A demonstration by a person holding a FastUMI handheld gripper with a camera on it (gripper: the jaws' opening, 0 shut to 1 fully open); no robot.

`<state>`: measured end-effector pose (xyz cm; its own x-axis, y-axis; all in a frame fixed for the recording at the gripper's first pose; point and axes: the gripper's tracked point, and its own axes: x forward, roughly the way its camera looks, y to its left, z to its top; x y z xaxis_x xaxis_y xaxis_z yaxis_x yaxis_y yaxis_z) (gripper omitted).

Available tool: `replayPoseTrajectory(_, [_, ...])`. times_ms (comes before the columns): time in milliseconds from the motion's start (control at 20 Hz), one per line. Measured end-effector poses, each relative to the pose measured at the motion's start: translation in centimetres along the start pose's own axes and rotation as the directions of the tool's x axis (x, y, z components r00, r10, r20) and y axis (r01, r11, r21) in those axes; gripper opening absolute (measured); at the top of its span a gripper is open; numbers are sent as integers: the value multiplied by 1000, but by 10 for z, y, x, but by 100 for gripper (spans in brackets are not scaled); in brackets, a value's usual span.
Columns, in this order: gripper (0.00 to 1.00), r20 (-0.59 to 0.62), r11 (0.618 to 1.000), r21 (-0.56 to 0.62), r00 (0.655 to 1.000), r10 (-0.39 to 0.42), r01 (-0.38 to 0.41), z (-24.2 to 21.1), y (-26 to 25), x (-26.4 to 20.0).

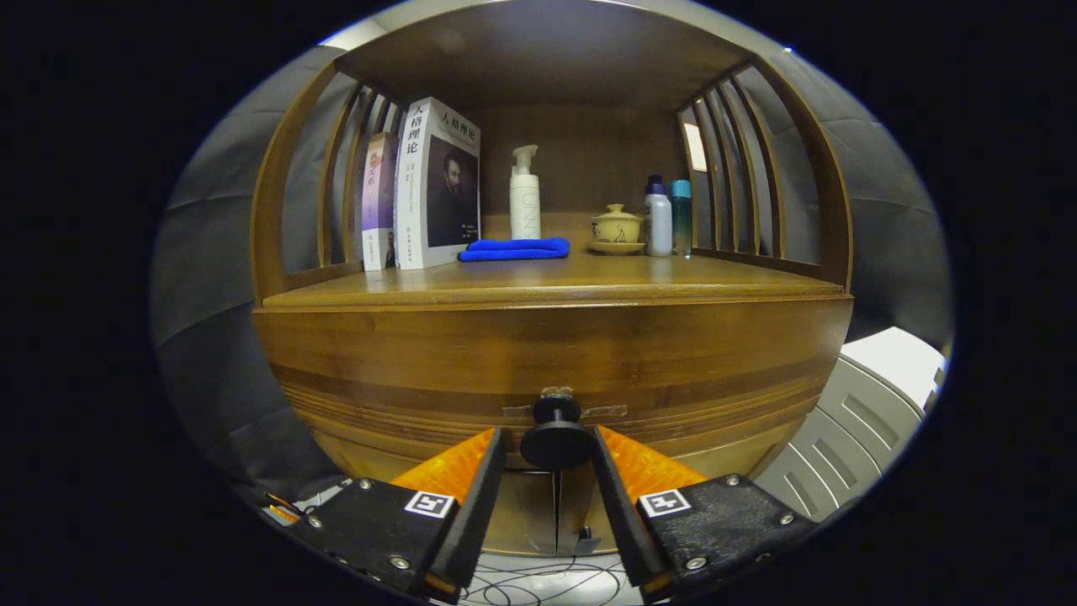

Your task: Pull open the drawer, take out the items inside it, and place them on the countertop above the cabinet.

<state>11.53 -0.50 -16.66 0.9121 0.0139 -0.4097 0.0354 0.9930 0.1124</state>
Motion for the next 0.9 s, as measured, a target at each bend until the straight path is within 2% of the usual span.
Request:
replayPoseTrajectory(150, [49,-3,1000,15,1000,3,-3,0,-2,3])
replayPoseTrajectory(300, [41,-16,1000,-6,1000,3,-3,-1,-3,-1])
replayPoseTrajectory(900, [40,-77,999,-39,997,-5,2,-13,-6,-52])
